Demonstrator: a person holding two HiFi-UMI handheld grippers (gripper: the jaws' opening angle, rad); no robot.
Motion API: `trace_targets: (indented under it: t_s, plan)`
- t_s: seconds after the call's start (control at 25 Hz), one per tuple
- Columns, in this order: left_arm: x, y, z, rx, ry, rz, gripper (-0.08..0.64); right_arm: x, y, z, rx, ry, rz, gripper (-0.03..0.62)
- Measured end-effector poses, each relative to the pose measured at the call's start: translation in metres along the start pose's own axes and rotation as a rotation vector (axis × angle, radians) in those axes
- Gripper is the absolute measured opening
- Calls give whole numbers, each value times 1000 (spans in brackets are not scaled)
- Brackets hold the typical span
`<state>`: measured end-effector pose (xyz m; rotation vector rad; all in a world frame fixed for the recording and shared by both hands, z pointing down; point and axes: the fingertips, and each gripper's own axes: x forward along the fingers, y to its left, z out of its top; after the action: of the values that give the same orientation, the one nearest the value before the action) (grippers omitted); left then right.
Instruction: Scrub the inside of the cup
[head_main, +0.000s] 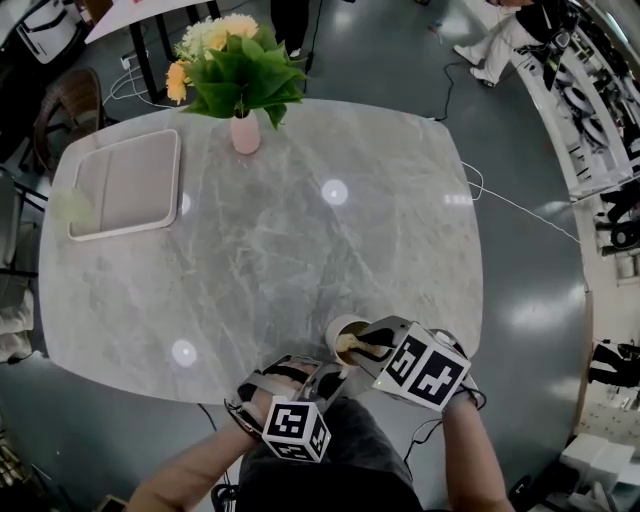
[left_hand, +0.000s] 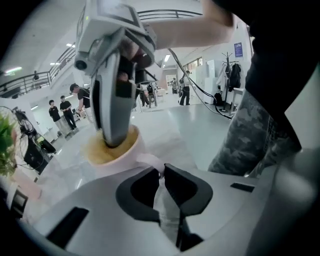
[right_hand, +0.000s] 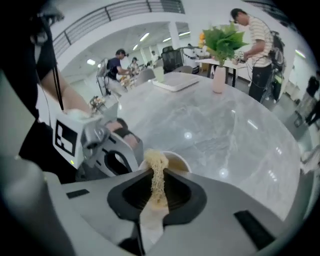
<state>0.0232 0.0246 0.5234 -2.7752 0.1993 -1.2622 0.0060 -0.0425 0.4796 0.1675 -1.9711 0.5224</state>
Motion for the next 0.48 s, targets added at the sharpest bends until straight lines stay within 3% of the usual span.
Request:
trace_targets:
  t_s: [0.08, 0.16, 0.32, 0.48]
  plan:
    - [1, 1, 1, -27, 9, 22, 43, -13, 2, 15, 60, -103, 40, 60]
    - [3, 2, 3, -77, 17, 47, 43, -21, 0, 21, 77, -133, 34, 60]
    - [9, 2, 13, -138, 19, 85, 43, -16, -8, 15, 57, -58, -58, 60]
    - [16, 6, 26, -185, 5, 122, 40, 3, -15, 8, -33, 66, -140, 60]
